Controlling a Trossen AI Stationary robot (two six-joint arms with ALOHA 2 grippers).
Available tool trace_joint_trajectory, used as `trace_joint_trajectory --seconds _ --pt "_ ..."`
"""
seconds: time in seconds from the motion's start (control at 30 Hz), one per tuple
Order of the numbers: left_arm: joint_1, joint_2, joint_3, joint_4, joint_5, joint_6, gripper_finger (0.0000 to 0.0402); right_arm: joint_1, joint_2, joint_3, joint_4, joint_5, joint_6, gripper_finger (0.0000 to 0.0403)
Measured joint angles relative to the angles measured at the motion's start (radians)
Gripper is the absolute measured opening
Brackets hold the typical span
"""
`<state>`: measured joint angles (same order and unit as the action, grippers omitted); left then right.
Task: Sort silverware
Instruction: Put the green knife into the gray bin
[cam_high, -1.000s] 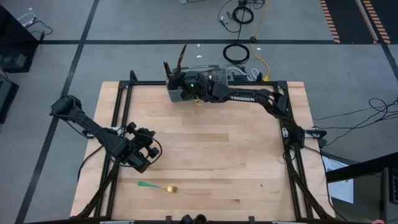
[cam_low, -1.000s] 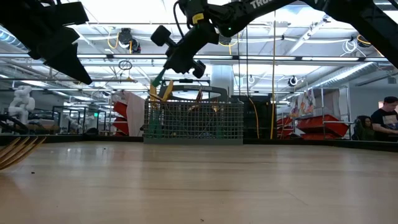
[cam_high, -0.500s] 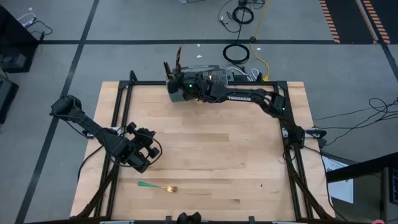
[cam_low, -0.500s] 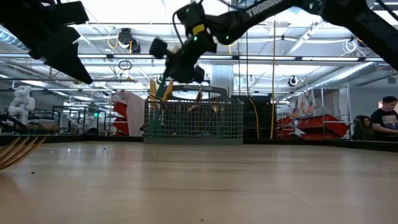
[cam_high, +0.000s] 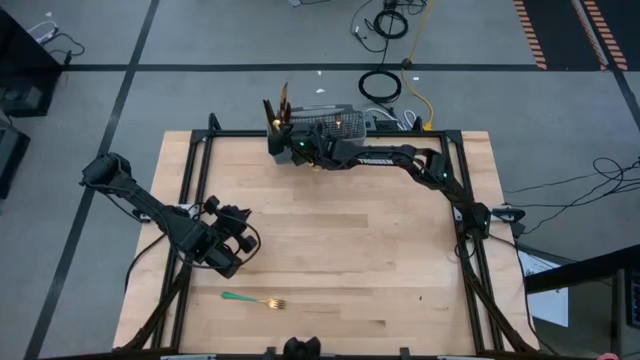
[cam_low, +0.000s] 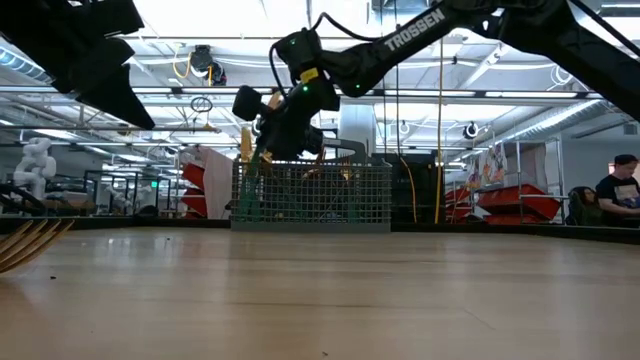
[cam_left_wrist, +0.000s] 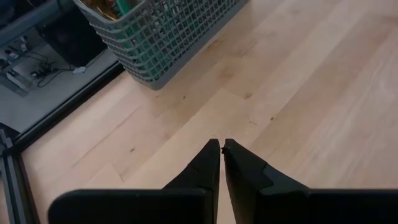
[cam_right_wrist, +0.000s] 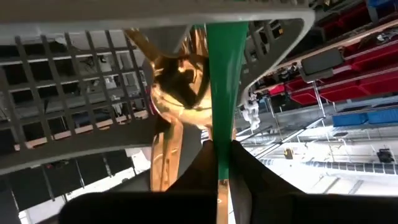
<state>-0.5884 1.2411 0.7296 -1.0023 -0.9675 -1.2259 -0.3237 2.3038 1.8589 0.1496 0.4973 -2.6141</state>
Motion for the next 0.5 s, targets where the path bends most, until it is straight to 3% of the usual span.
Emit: trace_joint_trajectory --seconds 0.23,0.5 --pt "0.0 0.0 0.0 0.0 -0.007 0.001 0.0032 0.0 -0.001 0.0 -0.078 0.0 0.121 0.0009" --pt "0.0 0.0 0.0 -0.001 -0.007 0.002 0.0032 0.0 -0.001 0.0 -0.069 -0.002 0.198 0.0086"
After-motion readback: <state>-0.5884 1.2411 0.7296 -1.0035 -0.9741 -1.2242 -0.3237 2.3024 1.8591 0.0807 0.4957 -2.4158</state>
